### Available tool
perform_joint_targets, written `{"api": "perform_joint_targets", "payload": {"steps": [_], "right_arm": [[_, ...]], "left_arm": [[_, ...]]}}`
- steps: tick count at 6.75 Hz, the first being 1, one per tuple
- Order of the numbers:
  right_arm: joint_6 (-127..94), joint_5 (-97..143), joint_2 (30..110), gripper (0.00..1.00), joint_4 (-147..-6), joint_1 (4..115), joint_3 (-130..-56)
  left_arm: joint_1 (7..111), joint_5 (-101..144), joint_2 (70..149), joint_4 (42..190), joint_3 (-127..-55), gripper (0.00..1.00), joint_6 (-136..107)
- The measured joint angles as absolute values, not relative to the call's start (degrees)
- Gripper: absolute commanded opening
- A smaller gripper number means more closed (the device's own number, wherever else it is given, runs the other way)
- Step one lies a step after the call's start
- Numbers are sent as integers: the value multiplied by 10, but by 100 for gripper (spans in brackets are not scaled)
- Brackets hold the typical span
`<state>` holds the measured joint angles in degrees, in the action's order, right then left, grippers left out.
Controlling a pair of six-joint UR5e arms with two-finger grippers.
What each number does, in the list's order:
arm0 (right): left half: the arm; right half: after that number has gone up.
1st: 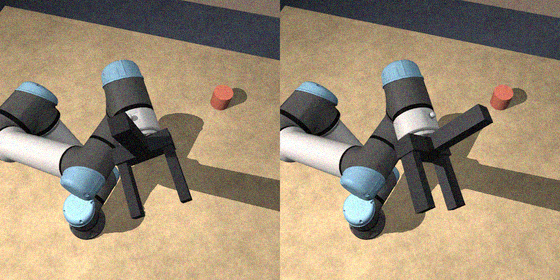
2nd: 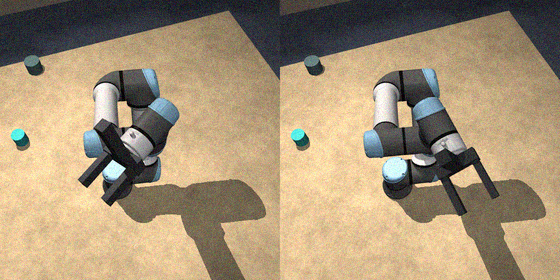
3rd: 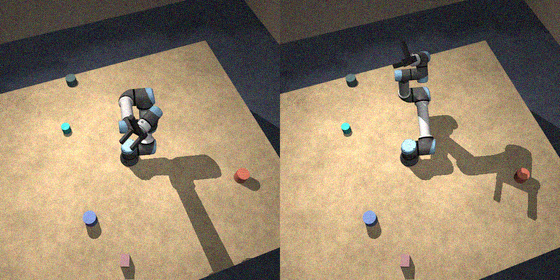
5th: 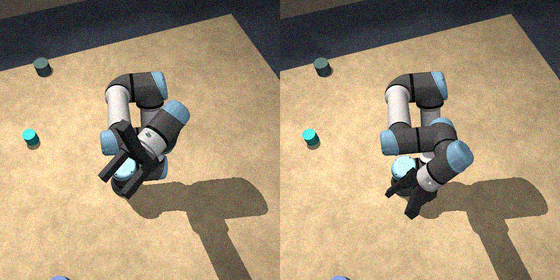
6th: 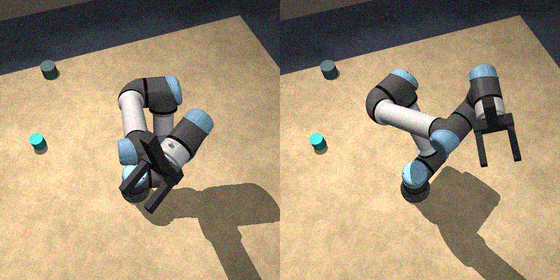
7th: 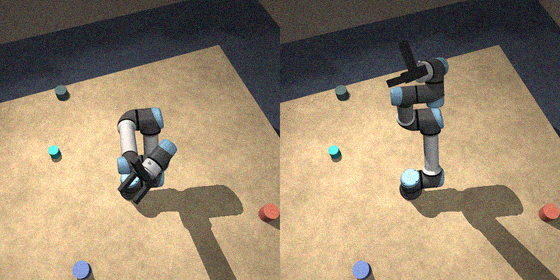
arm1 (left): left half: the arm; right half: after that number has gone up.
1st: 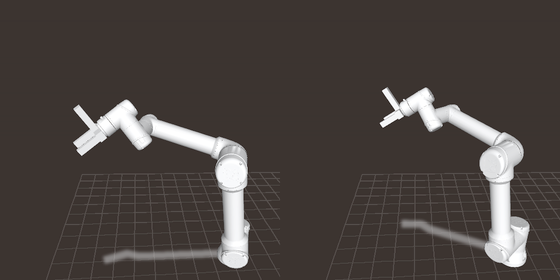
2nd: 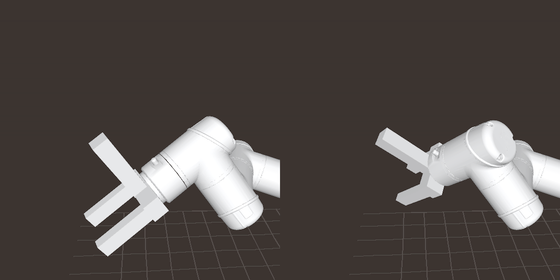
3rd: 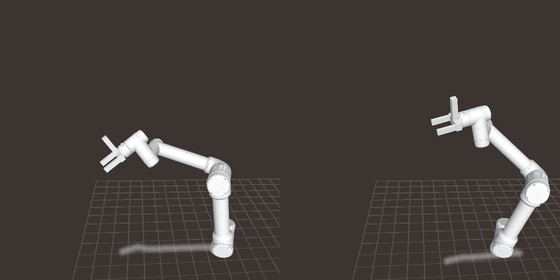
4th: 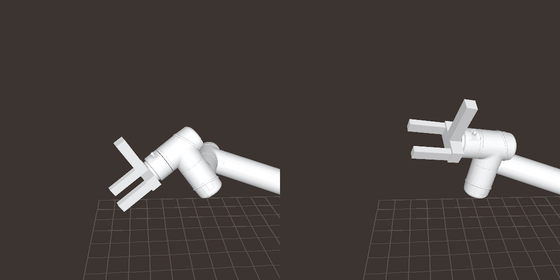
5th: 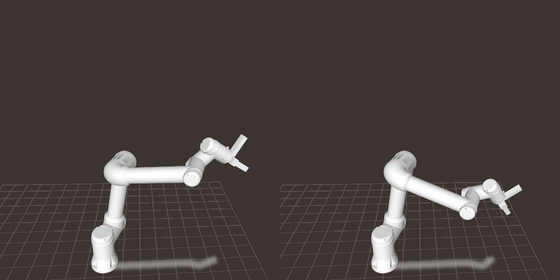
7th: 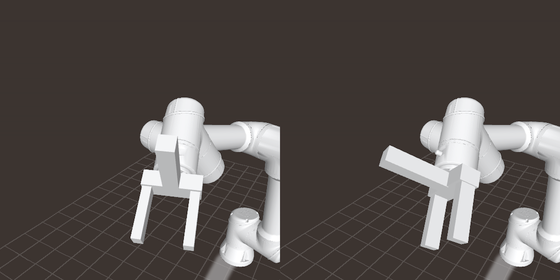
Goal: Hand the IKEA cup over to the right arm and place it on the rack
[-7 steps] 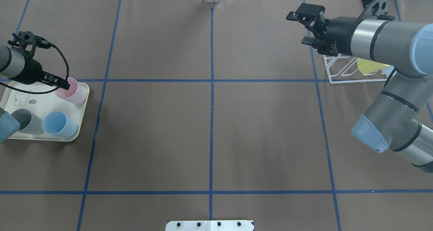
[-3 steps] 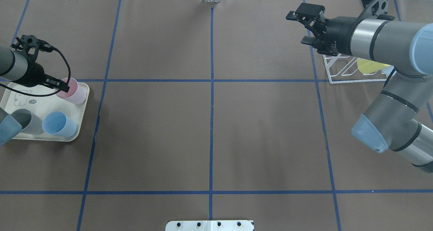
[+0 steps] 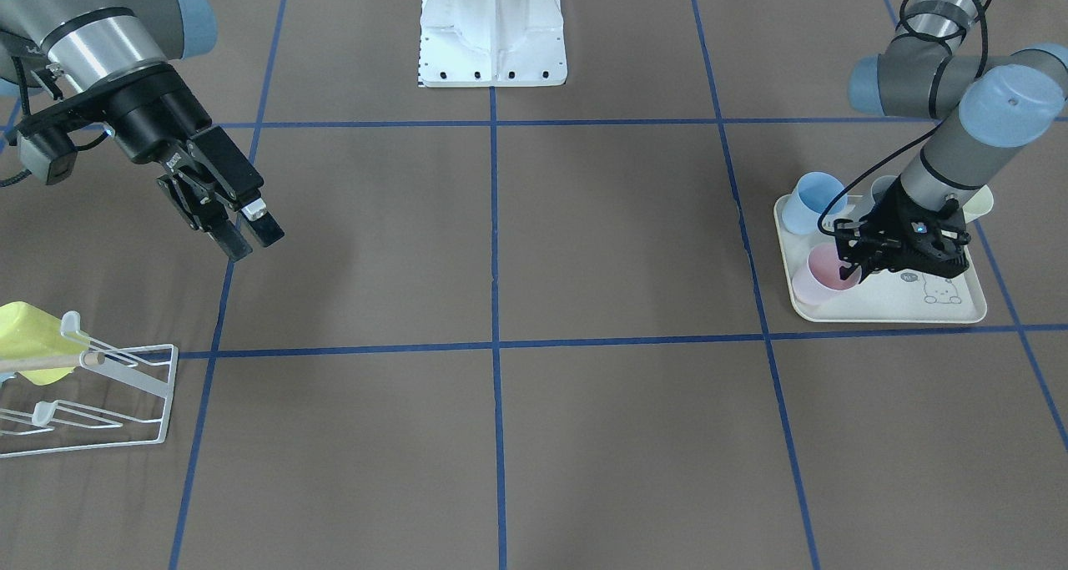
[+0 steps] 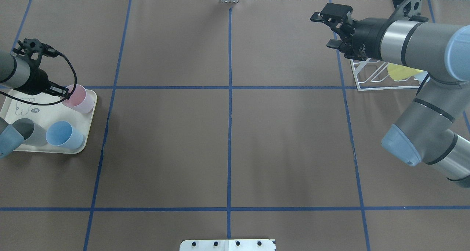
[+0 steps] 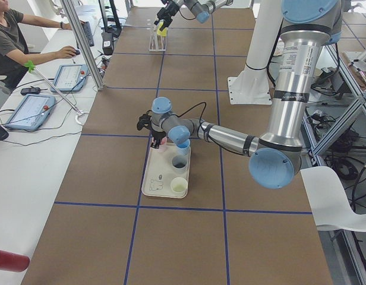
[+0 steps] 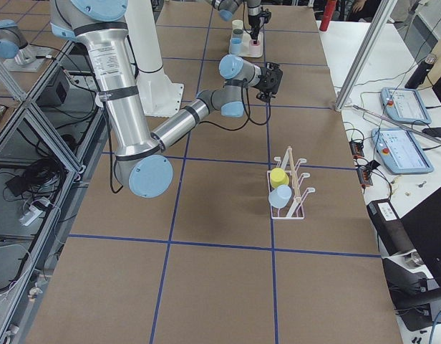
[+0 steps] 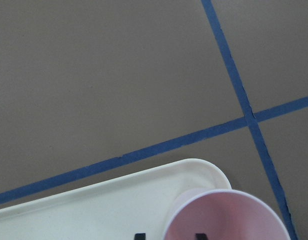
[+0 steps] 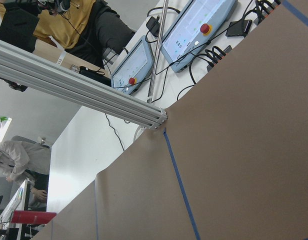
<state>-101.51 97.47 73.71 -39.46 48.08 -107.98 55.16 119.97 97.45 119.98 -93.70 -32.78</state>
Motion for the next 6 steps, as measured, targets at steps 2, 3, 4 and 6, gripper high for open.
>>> {"api": "perform_joint_targets", "payload": {"steps": [2,3,4,6], "right_arm": [[-1015,975,736,100,-395,481,-1080],[-1016,975,735,100,-395,481,-1080],[-1017,975,734,100,-395,481,-1080],[-1017,975,729,100,-395,481,-1080]], "left_arm": [[554,1200,969,1207,-943,0,-329],[567,1200,970,1205,-946,0,-329],[591,1199,971,1204,-948,0,-331],[631,1199,981,1208,-950,0,-378]]}}
